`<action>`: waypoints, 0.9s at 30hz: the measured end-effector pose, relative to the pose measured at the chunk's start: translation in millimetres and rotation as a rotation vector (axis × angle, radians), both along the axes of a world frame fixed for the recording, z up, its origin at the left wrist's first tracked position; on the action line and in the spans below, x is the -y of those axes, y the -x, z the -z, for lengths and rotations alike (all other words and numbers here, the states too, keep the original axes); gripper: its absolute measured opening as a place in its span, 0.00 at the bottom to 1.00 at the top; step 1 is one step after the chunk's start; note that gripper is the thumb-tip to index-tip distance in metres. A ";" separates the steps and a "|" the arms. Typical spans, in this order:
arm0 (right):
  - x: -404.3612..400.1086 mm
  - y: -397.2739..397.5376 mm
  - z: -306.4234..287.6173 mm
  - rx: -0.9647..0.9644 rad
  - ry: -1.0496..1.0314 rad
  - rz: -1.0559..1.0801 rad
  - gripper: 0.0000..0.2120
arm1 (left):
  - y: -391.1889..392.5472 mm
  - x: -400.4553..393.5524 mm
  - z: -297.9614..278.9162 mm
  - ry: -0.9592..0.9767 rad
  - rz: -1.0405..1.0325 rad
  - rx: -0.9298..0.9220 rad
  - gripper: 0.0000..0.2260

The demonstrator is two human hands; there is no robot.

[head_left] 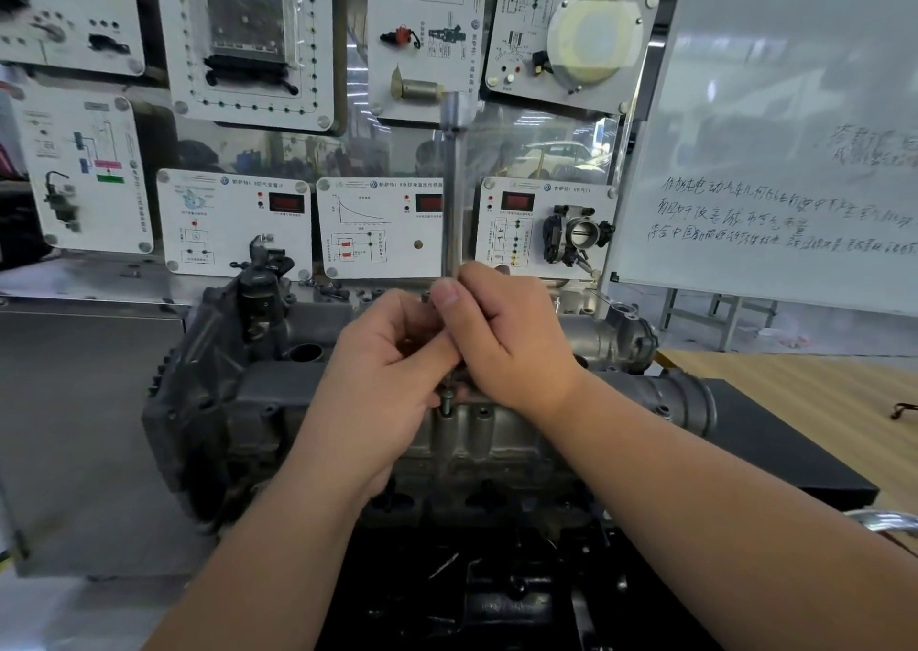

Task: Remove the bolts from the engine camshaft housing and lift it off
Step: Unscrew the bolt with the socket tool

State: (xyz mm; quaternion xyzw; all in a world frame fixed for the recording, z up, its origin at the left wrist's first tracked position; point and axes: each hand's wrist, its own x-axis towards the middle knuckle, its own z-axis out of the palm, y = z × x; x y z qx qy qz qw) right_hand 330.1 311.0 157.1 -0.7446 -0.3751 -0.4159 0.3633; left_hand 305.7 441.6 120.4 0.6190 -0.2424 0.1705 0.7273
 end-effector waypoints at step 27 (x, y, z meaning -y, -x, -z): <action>2.2 0.8 3.7 -0.099 -0.124 -0.141 0.16 | 2.6 0.0 3.6 -0.067 0.037 0.043 0.07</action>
